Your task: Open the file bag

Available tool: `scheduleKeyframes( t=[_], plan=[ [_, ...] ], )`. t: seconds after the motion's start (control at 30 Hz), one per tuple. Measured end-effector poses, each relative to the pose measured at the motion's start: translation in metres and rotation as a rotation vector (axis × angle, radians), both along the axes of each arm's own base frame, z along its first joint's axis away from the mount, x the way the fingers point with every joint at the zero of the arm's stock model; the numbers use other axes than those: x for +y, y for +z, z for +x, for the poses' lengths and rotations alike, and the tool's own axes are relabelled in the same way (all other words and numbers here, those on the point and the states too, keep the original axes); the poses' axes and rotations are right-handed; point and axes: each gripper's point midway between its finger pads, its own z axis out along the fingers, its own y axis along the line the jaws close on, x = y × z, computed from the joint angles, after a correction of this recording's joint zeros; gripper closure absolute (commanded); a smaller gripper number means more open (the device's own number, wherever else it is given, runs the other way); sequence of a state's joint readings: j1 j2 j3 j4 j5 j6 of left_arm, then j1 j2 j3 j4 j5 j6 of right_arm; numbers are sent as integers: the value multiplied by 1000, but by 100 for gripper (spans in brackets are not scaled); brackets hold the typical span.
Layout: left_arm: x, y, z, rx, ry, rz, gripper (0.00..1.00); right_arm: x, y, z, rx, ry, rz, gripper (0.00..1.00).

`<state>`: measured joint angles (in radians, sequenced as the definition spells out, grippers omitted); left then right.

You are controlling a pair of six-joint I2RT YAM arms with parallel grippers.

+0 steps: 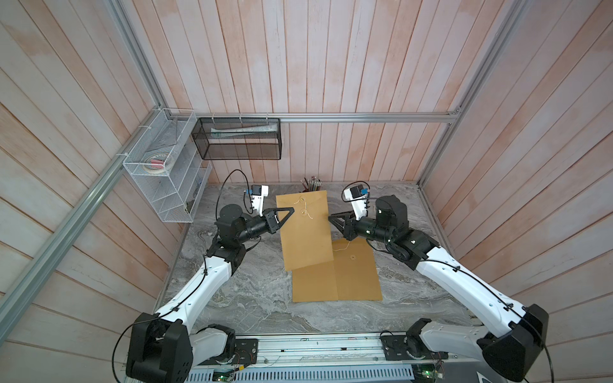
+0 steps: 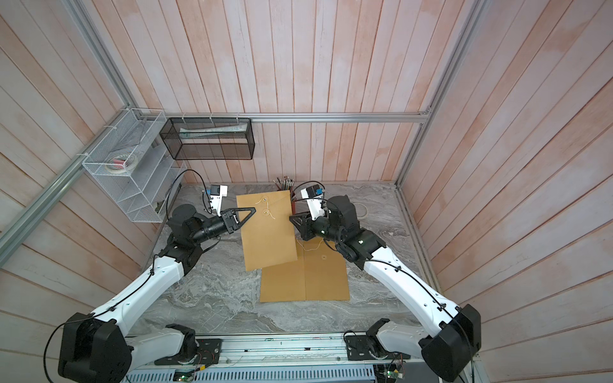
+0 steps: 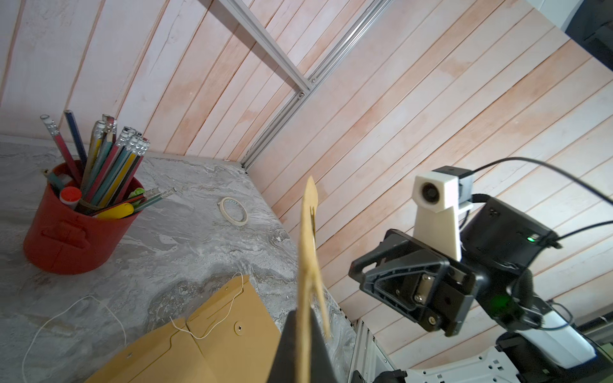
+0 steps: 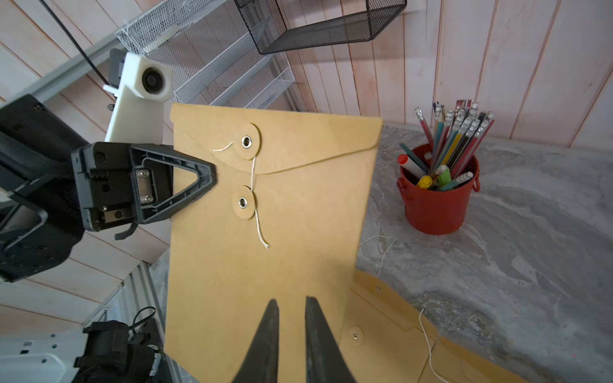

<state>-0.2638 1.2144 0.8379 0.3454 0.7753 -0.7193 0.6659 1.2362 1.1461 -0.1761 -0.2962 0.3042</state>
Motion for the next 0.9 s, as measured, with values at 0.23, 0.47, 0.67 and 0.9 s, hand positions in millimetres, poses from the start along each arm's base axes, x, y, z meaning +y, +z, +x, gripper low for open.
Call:
scheduleKeyframes(
  t=[0.23, 0.47, 0.67, 0.9],
  plan=[
    [1, -4, 4, 26, 24, 41, 100, 22, -6, 11, -48, -10, -104, 84],
    [0, -10, 4, 50, 30, 58, 100, 36, -20, 15, -51, 0, -177, 82],
    [-1, -11, 3, 54, 27, 60, 100, 43, -20, 14, -56, 13, -187, 80],
    [-2, -10, 2, 53, 25, 58, 100, 51, -30, 14, -41, 28, -202, 80]
  ],
)
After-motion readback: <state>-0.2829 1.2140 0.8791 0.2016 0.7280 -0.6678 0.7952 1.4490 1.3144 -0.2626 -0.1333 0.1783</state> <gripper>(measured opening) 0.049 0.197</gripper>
